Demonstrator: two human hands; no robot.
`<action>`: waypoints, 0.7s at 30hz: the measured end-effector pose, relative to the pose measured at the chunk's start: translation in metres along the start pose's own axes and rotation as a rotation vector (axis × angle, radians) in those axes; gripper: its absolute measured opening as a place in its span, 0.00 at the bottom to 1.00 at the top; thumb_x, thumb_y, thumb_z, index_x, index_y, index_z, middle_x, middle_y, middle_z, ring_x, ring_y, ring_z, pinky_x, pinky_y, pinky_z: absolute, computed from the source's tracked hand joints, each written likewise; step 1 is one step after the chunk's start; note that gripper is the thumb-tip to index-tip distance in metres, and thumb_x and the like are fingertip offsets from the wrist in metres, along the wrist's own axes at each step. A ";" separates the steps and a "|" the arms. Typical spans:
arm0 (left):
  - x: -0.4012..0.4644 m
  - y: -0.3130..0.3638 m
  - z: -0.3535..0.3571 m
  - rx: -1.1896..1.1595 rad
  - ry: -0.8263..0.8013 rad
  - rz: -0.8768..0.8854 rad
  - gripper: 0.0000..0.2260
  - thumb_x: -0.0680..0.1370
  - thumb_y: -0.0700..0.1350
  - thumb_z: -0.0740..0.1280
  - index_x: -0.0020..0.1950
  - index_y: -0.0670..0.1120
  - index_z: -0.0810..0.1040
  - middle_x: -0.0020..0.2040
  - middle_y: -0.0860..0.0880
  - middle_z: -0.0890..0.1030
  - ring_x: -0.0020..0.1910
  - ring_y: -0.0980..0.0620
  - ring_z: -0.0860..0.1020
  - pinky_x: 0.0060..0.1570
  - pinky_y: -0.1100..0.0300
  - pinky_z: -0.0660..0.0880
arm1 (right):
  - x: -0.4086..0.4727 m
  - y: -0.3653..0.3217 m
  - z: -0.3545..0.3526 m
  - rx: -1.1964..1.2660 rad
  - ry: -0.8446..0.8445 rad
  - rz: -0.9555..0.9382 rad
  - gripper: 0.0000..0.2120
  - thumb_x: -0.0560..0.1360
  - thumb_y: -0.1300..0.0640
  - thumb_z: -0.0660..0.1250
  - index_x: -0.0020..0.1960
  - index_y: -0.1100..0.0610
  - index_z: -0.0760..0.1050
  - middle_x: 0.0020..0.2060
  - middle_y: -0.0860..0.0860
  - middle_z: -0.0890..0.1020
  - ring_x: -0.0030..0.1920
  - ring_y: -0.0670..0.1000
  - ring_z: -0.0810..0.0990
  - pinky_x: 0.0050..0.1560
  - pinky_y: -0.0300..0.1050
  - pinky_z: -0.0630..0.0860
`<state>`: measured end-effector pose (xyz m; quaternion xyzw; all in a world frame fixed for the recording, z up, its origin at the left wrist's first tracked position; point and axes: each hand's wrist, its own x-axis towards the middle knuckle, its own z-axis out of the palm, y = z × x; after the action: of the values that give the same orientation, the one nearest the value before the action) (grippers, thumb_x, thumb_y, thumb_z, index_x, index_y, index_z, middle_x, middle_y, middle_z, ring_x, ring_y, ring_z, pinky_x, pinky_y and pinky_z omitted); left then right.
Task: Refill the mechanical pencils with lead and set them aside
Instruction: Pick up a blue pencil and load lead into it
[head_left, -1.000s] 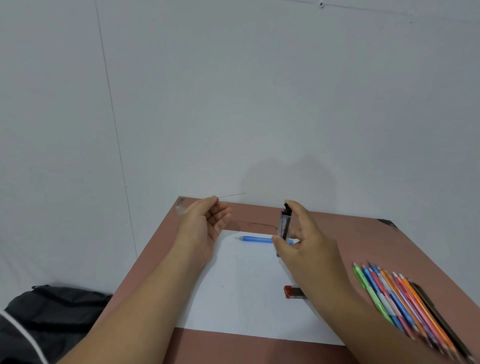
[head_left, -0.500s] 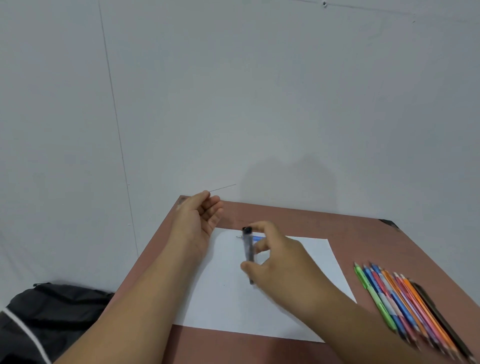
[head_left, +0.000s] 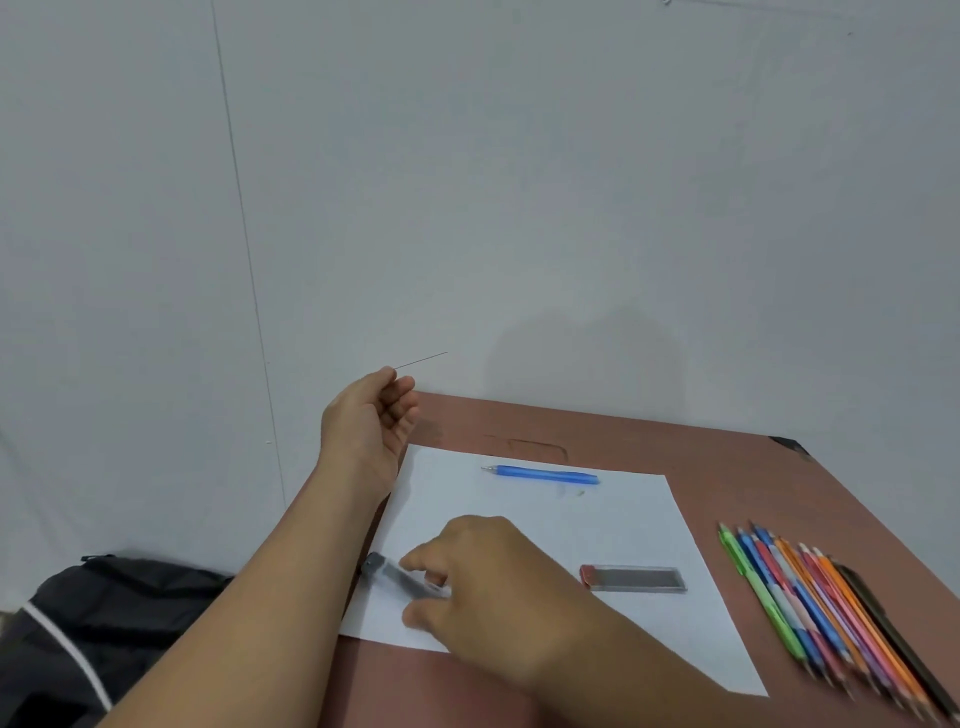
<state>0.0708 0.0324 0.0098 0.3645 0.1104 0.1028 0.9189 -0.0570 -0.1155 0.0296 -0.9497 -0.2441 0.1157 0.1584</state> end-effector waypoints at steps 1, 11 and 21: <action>-0.001 0.000 0.000 0.011 -0.006 0.005 0.06 0.79 0.40 0.69 0.53 0.40 0.80 0.41 0.44 0.84 0.37 0.51 0.81 0.37 0.61 0.80 | 0.000 0.000 0.001 -0.008 -0.004 -0.013 0.19 0.81 0.47 0.67 0.70 0.50 0.76 0.60 0.50 0.77 0.60 0.52 0.77 0.60 0.45 0.74; -0.026 -0.018 0.022 0.317 -0.172 0.093 0.04 0.79 0.40 0.69 0.48 0.40 0.80 0.39 0.44 0.81 0.35 0.49 0.77 0.35 0.56 0.76 | -0.007 0.053 -0.016 0.458 0.553 0.167 0.10 0.76 0.46 0.72 0.58 0.44 0.83 0.44 0.41 0.83 0.41 0.40 0.80 0.43 0.32 0.74; -0.054 -0.035 0.038 0.505 -0.179 0.123 0.06 0.78 0.44 0.70 0.47 0.42 0.83 0.40 0.49 0.83 0.38 0.52 0.78 0.38 0.58 0.76 | 0.016 0.092 -0.040 1.156 0.787 0.205 0.11 0.73 0.52 0.78 0.55 0.47 0.83 0.45 0.48 0.86 0.42 0.48 0.84 0.44 0.46 0.83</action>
<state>0.0334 -0.0316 0.0197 0.5956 0.0287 0.0951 0.7971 0.0080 -0.1935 0.0312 -0.7030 0.0225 -0.1107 0.7021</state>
